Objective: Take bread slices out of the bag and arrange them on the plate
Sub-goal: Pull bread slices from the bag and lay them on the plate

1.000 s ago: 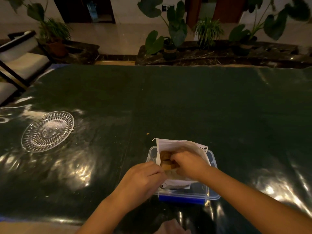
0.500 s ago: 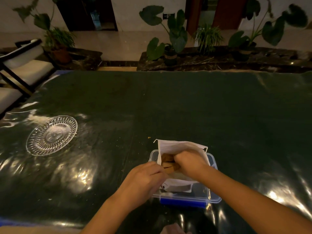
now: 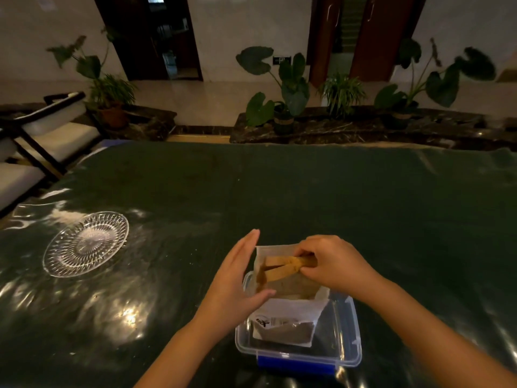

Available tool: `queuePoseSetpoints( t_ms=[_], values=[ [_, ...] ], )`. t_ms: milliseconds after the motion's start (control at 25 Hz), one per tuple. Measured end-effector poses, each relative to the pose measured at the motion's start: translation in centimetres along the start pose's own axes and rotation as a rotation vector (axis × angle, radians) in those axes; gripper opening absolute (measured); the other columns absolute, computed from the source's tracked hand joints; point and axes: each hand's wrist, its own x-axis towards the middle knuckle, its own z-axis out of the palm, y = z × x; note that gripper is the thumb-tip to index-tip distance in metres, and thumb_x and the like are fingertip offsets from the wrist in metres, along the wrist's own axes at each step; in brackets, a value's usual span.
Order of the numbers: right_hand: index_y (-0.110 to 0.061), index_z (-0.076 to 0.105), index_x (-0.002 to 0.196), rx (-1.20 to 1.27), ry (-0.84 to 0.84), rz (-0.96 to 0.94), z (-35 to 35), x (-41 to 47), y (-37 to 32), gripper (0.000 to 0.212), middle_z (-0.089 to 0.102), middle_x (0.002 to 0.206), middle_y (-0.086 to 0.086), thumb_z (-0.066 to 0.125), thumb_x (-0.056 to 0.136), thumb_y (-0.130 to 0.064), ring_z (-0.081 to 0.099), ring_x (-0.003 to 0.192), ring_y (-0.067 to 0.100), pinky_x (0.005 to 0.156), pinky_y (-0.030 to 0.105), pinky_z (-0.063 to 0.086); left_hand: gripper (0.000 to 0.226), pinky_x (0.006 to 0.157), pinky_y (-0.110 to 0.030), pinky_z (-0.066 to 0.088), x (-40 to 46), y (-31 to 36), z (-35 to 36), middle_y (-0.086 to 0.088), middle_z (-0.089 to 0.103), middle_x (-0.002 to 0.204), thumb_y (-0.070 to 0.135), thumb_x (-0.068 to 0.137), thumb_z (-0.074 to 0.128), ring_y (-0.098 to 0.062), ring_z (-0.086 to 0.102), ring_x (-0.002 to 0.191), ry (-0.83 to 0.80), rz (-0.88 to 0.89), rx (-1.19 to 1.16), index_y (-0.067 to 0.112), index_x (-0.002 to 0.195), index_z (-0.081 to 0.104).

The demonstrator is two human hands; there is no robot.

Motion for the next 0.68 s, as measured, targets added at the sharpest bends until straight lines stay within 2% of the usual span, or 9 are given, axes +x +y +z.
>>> queuePoseSetpoints(
  t_ms=[80,160,240,320,440,520,600,680],
  values=[
    [-0.027,0.067,0.088,0.029,0.026,-0.023,-1.9,-0.4,-0.3,0.011,0.065,0.087,-0.007,0.063,0.078,-0.023,0.059,0.083,0.006,0.076,0.035,0.056,0.106,0.106,-0.023,0.030,1.2,0.2,0.1,0.025,0.031,0.143,0.031,0.066,0.078,0.007,0.028,0.131,-0.080,-0.066,-0.059,0.064,0.130,0.000],
    [-0.030,0.067,0.088,0.068,0.047,-0.058,-3.7,-0.5,-0.5,0.012,0.065,0.087,-0.009,0.064,0.078,-0.024,0.059,0.083,0.004,0.077,0.034,0.056,0.094,0.098,-0.017,0.041,2.3,0.3,0.1,0.027,0.049,0.127,0.026,0.069,0.077,0.010,0.043,0.119,-0.085,-0.072,-0.182,0.068,0.127,0.016],
    [-0.032,0.066,0.088,0.118,0.055,-0.101,-5.4,-0.2,-1.1,0.012,0.064,0.087,-0.011,0.064,0.078,-0.024,0.059,0.084,0.003,0.077,0.033,0.056,0.065,0.089,-0.017,0.050,3.3,0.4,0.0,0.023,0.062,0.114,0.023,0.072,0.075,0.004,0.054,0.110,-0.022,-0.015,-0.245,0.058,0.118,0.045],
    [-0.033,0.066,0.089,0.141,0.067,-0.148,-6.6,0.4,-1.5,0.014,0.064,0.088,-0.013,0.065,0.078,-0.024,0.059,0.085,0.002,0.076,0.031,0.056,0.044,0.080,-0.016,0.051,4.1,0.8,-0.3,0.019,0.067,0.107,0.022,0.073,0.074,-0.002,0.062,0.102,0.067,0.021,-0.307,0.047,0.107,0.061],
    [-0.039,0.065,0.090,0.191,0.089,-0.203,-7.8,1.7,-2.1,0.019,0.063,0.089,-0.018,0.067,0.077,-0.025,0.058,0.089,-0.003,0.074,0.023,0.055,0.031,0.070,-0.010,0.050,4.9,1.8,-1.6,0.019,0.071,0.097,0.023,0.072,0.074,-0.002,0.065,0.090,0.200,0.004,-0.372,0.045,0.094,0.067],
    [-0.046,0.061,0.092,0.264,0.090,-0.232,-8.2,2.8,-2.5,0.027,0.062,0.092,-0.022,0.069,0.075,-0.026,0.055,0.092,-0.010,0.068,0.014,0.052,0.023,0.066,-0.010,0.050,4.9,2.2,-2.8,0.016,0.072,0.092,0.032,0.070,0.073,-0.002,0.066,0.085,0.267,-0.003,-0.419,0.041,0.090,0.069],
    [-0.050,0.056,0.103,0.450,0.132,-0.230,-7.8,3.7,-2.8,0.044,0.062,0.100,-0.020,0.074,0.072,-0.024,0.055,0.097,-0.012,0.067,0.008,0.050,0.024,0.065,-0.013,0.052,4.6,2.3,-4.1,0.011,0.073,0.092,0.033,0.066,0.073,-0.005,0.068,0.085,0.311,-0.002,-0.488,0.037,0.090,0.071],
    [-0.046,0.052,0.114,0.804,0.119,-0.172,-6.2,4.2,-3.2,0.059,0.065,0.106,-0.015,0.077,0.067,-0.022,0.059,0.100,-0.006,0.069,0.010,0.052,0.024,0.063,-0.014,0.052,4.0,2.0,-5.8,0.011,0.075,0.089,0.028,0.063,0.073,-0.005,0.069,0.082,0.404,-0.019,-0.539,0.036,0.086,0.073]
  ],
)
